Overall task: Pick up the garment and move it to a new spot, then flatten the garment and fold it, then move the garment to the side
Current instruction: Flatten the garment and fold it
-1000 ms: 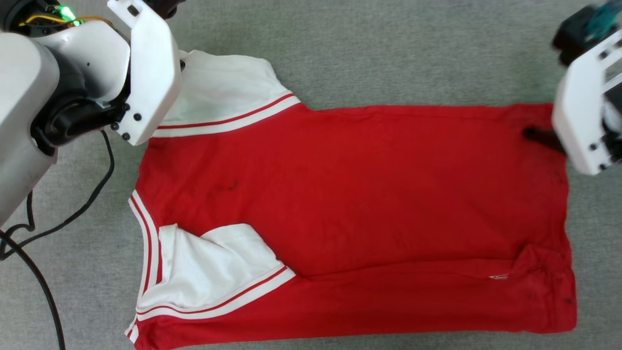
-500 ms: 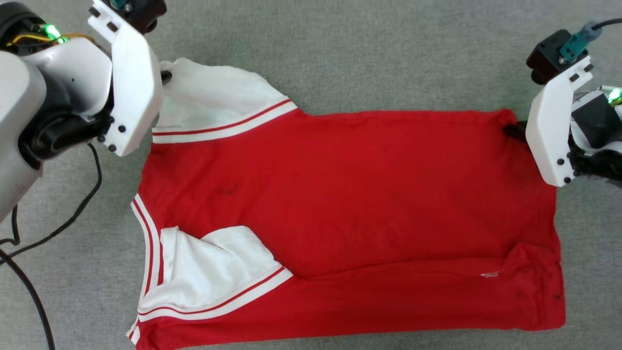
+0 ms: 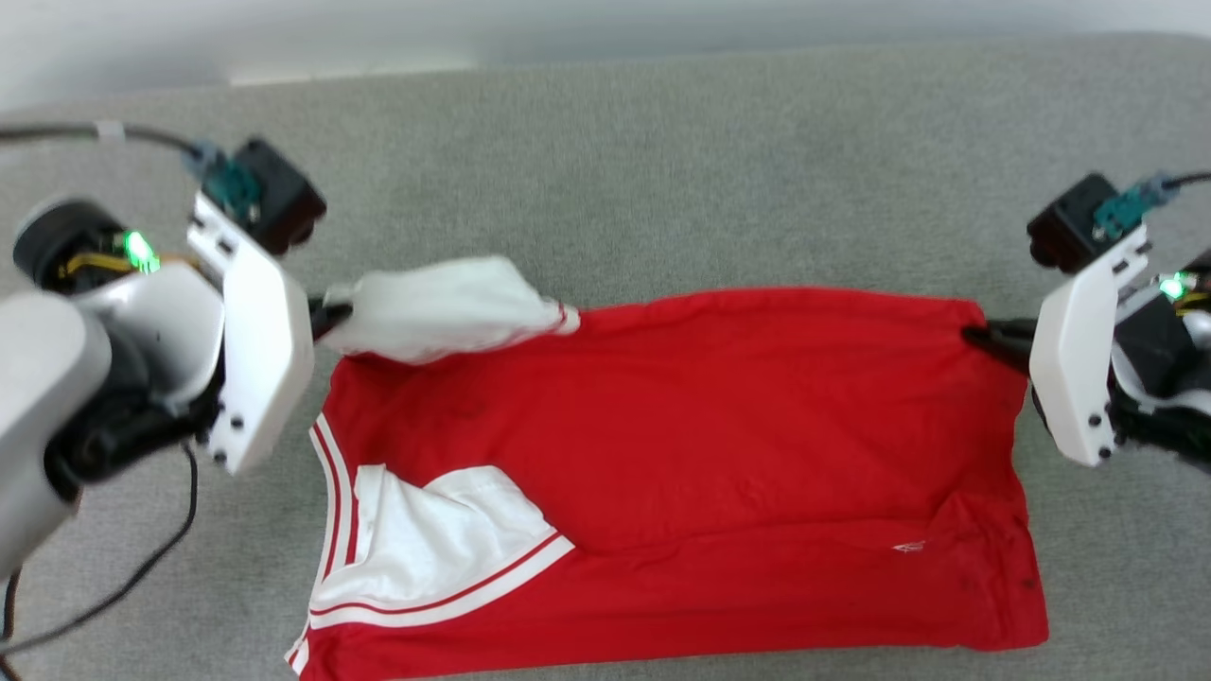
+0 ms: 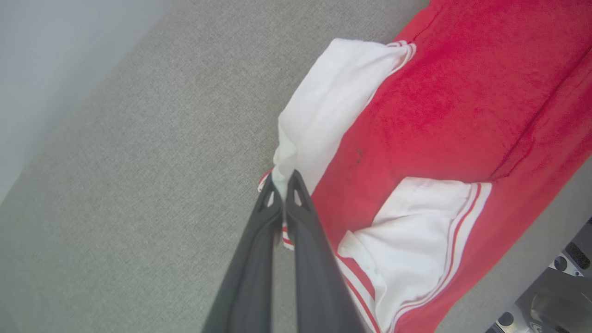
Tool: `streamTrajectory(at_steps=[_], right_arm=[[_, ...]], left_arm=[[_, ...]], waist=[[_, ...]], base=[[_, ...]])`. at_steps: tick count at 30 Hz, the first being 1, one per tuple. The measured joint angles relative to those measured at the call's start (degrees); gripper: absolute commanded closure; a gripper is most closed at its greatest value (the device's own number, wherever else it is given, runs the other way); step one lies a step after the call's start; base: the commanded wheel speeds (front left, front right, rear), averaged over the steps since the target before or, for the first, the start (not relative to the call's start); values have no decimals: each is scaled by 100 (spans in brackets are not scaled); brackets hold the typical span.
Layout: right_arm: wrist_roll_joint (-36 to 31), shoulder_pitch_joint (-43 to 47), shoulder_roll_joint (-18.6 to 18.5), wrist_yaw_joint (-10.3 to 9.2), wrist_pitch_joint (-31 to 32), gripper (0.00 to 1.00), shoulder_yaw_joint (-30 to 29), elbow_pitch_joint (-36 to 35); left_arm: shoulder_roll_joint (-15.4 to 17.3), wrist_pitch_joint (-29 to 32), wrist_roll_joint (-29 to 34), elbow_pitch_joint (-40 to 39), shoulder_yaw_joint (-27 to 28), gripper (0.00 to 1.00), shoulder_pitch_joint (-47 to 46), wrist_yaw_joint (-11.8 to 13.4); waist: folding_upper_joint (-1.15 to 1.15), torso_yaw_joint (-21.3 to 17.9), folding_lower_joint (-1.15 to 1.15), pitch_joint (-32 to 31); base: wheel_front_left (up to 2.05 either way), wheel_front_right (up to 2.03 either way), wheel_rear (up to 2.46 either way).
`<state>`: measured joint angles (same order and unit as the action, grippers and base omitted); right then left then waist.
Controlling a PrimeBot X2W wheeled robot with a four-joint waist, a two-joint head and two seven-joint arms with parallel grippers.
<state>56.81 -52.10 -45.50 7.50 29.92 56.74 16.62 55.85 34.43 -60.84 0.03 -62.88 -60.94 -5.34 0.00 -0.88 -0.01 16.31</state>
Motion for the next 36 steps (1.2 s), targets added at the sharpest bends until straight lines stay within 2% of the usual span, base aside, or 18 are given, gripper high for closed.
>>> streamTrajectory(at_steps=[7, 8, 13, 16, 19, 27, 28, 29, 30, 33, 36], right_arm=[[183, 494, -318, 0, -363, 100, 267, -254], [225, 678, -385, 0, -463, 100, 318, -324], [313, 1150, -497, 0, -641, 100, 421, -460], [345, 1389, -498, 0, -700, 100, 466, -476], [277, 1551, -459, 0, -687, 100, 534, -389], [354, 1745, -69, 0, -735, 100, 504, 7], [358, 1752, -37, 1, -782, 100, 479, 42], [358, 1762, -14, 0, -813, 71, 457, 58], [354, 1779, 1, 0, -877, 2, 423, 57], [311, 1784, -1, 0, -1132, 0, 245, -32], [265, 1793, -111, 0, -1443, 0, -38, -216]], left_arm=[[510, -255, -158, -581, -245, 100, 854, 301], [635, -336, -205, -720, -341, 100, 1112, 408], [817, -582, -374, -1020, -544, 100, 1744, 704], [806, -748, -415, -1067, -670, 100, 2091, 840], [648, -858, -420, -978, -758, 100, 2347, 896], [115, -1072, -537, -240, -860, 100, 2739, 777], [86, -1160, -537, -174, -828, 56, 2752, 777], [73, -1265, -528, -140, -789, 0, 2753, 780], [73, -1373, -505, -98, -730, 0, 2752, 795], [124, -1704, -385, -96, -647, 0, 2759, 877], [208, -2194, -208, -244, -474, 0, 2771, 1104]], waist=[[0, 6, 0, -480], [0, 13, 0, -588], [0, 41, 0, -769], [0, 52, 0, -755], [0, 43, 0, -690], [0, 6, 0, -518], [0, 5, 1, -521], [0, 6, 0, -533], [0, 5, 0, -550], [0, 3, 1, -636], [0, 0, 0, -737]], base=[[0, 0, 0], [0, 0, 0], [0, 0, 0], [0, 0, 0], [0, 0, 0], [0, 0, 0], [0, 0, 0], [0, 0, 0], [0, 0, 0], [0, 0, 0], [0, 0, 0]])
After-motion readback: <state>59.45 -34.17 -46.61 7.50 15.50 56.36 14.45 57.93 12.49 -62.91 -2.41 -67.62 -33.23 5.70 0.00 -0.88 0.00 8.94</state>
